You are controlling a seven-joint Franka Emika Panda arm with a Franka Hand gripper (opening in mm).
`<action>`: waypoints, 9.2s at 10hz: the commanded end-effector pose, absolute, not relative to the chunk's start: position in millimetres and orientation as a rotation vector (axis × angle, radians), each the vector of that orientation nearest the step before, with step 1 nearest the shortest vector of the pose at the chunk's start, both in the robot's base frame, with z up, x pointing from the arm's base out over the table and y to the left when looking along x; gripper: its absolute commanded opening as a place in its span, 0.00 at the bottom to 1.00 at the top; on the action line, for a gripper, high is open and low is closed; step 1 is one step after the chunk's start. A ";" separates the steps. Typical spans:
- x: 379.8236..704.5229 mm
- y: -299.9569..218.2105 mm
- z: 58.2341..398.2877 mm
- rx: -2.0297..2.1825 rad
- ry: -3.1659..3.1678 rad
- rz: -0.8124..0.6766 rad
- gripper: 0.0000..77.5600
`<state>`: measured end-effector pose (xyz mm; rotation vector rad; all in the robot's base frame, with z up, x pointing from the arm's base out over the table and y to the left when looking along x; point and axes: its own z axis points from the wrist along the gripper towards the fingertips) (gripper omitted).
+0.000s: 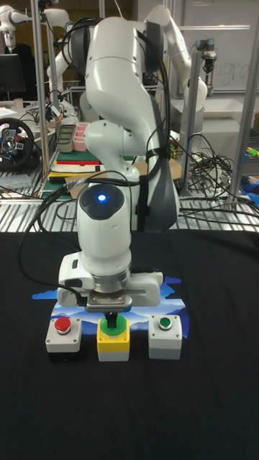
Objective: Press three buttons from left to right in sequence
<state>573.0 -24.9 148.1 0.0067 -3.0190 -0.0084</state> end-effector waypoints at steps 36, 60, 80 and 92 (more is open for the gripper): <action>562.9 -26.8 129.8 -0.003 -3.014 -0.017 0.00; 565.9 31.7 201.4 0.036 -3.105 -0.026 0.00; 572.0 66.6 204.0 -0.093 -3.139 -0.007 0.00; 570.8 68.2 205.6 -0.097 -3.142 -0.003 1.00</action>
